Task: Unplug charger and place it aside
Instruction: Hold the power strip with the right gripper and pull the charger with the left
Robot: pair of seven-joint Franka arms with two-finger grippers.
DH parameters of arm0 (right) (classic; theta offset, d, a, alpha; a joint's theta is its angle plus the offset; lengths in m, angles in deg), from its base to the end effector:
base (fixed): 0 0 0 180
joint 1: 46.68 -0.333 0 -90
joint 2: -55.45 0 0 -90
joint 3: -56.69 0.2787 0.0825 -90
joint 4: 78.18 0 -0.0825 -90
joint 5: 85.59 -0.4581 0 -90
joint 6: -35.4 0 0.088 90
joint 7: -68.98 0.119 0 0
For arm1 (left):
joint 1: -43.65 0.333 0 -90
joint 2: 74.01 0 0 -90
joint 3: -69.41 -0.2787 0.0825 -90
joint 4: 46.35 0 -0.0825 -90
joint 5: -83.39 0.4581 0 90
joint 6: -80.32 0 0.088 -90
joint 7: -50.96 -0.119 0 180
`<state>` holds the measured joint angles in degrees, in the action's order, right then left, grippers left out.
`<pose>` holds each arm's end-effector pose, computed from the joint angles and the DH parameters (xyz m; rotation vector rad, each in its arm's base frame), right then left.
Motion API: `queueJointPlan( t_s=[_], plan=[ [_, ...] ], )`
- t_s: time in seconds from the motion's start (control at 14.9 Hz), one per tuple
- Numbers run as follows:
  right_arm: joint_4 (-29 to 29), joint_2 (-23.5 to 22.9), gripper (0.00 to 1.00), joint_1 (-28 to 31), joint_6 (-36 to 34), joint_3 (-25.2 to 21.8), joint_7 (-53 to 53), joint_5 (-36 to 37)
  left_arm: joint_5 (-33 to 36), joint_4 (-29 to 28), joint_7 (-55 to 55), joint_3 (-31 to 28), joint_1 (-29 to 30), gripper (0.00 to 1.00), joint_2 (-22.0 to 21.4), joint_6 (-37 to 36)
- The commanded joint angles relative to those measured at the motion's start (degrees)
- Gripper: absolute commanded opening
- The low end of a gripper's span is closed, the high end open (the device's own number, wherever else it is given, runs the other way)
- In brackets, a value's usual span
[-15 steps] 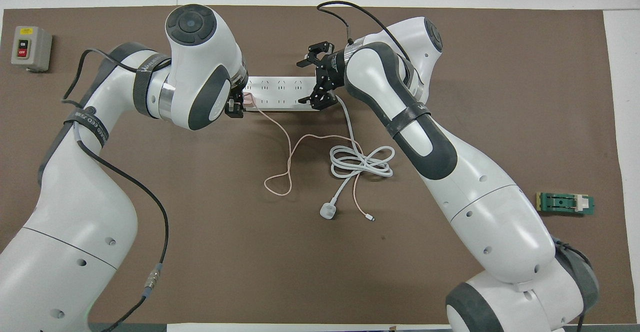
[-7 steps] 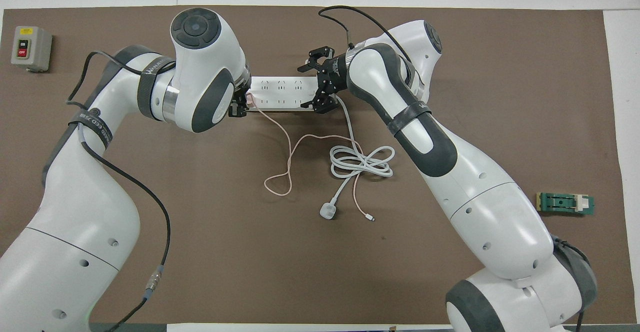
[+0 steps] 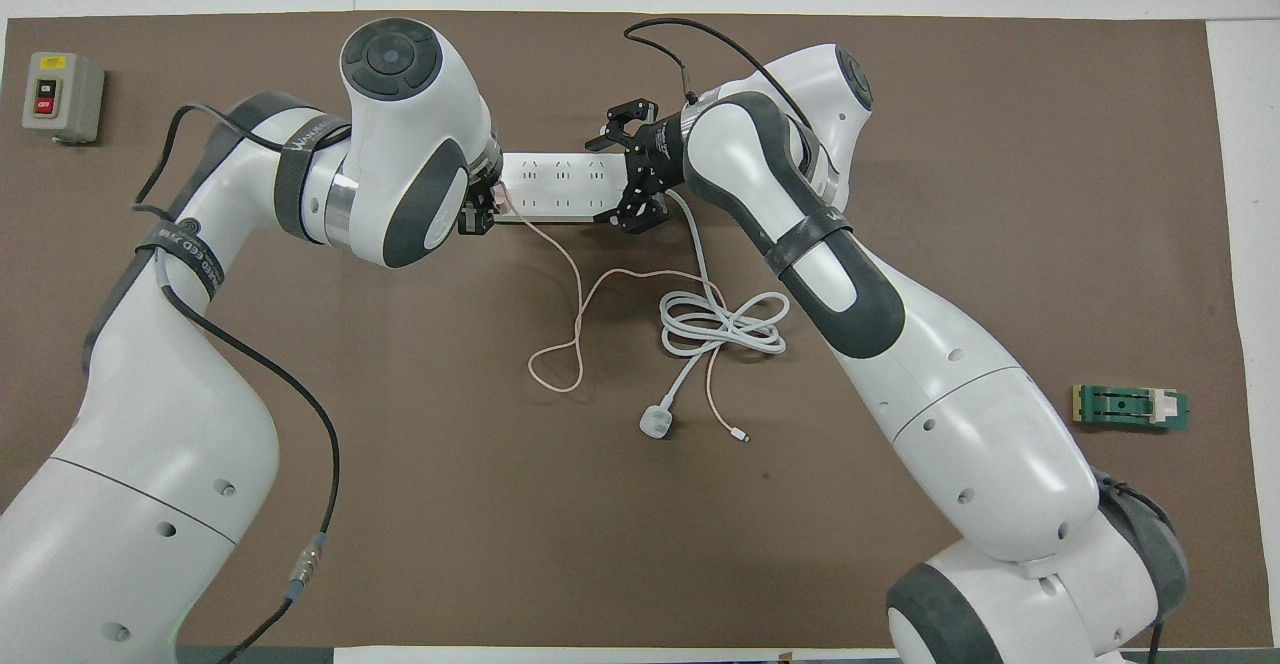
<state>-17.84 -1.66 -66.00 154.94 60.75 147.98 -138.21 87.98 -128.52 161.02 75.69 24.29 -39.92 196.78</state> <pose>0.7483 0.3560 0.1864 -1.8115 1.6423 0.8424 0.6924 -0.3147 0.2723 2.3422 2.0895 0.0196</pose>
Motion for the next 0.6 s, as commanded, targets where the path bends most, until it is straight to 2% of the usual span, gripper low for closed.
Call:
queueJointPlan(
  t_s=[0.0,0.47,0.54],
  plan=[
    [1.79,0.5,1.0,0.34,0.07,0.43,-2.44,-1.53,-0.9,-2.64,-0.81,-0.91,-1.03,0.0,-2.19,1.23],
    [6.18,1.12,1.0,-0.98,4.29,0.43,-5.52,-1.44,-0.81,-2.55,-0.81,-0.91,-0.95,0.0,-2.19,1.23],
    [6.1,1.21,0.94,-0.98,4.2,0.43,-5.52,-1.44,-0.72,-2.46,-0.81,-0.91,-0.95,0.0,-2.19,1.23]
  ],
)
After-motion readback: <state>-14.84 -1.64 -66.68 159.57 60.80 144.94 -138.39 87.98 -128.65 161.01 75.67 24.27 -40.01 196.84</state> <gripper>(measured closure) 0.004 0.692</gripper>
